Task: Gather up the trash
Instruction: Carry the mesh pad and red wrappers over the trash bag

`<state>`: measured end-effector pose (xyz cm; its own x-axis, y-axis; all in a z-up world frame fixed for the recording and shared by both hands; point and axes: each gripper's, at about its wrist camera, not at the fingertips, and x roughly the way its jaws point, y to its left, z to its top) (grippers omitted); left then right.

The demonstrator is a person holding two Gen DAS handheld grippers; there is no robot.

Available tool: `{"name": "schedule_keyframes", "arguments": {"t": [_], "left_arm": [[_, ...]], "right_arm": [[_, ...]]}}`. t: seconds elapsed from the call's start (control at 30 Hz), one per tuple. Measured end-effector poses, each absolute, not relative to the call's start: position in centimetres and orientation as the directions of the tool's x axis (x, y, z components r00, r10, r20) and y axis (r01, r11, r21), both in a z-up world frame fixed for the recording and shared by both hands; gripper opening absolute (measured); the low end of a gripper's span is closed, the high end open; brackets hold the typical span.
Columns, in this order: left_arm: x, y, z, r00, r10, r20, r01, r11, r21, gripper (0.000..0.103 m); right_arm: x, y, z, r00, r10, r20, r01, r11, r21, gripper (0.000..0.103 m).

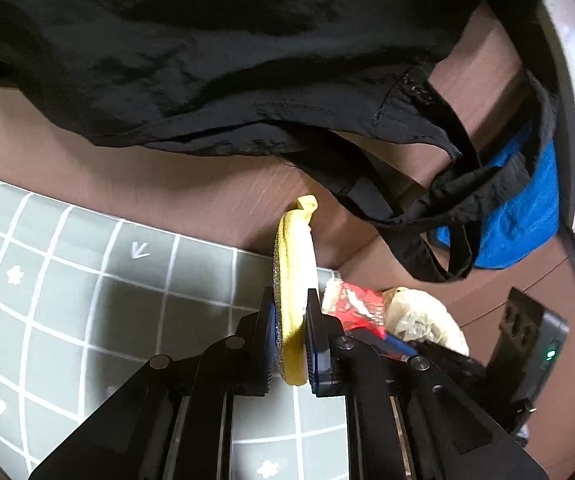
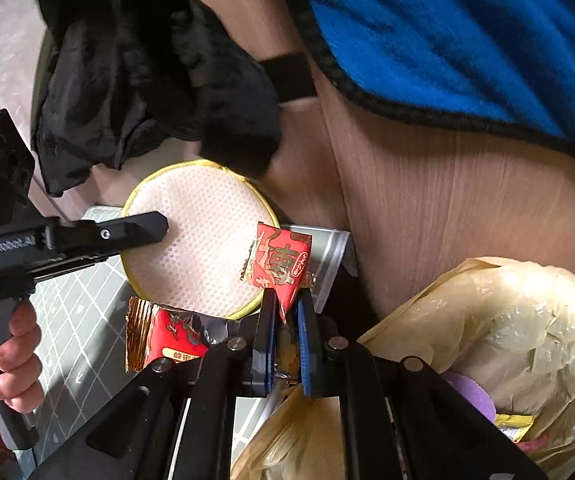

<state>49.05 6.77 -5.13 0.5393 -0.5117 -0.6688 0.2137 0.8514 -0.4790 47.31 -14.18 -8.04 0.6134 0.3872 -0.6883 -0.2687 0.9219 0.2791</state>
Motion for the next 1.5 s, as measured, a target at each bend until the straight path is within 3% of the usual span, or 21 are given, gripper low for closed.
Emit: {"name": "schedule_keyframes", "arguments": {"t": [0.17,0.33,0.53,0.73,1.07,1.5], "left_arm": [[45.5,9.6,-3.2,0.630,-0.420,-0.654,0.153,0.892,-0.425,0.013],[40.4,11.9,0.0,0.732,-0.253,-0.633,0.084,0.955,-0.283,0.013],[34.9,14.0,4.0,0.833,-0.077,-0.548,-0.017,0.986,-0.164,0.013],[30.0,11.7,6.9,0.902,0.004,-0.431,-0.042,0.996,-0.078,0.013],[25.1,7.7,10.4,0.943,-0.063,-0.328,0.037,0.996,-0.084,0.013],[24.8,-1.9,7.9,0.882,-0.287,-0.373,0.247,0.957,-0.152,0.013]], "right_arm": [[45.4,-12.8,-6.3,0.620,0.411,-0.668,-0.321,0.910,0.261,0.009],[42.5,-11.1,-3.8,0.641,0.432,-0.634,-0.391,0.895,0.214,0.009],[39.1,-9.0,0.0,0.686,0.454,-0.568,-0.463,0.875,0.140,0.009],[35.9,-8.4,3.8,0.730,0.471,-0.495,-0.502,0.861,0.079,0.009],[30.9,-12.5,7.9,0.798,0.450,-0.402,-0.482,0.876,0.024,0.009],[27.4,-22.0,8.5,0.869,0.347,-0.352,-0.356,0.934,0.042,0.009]]}}
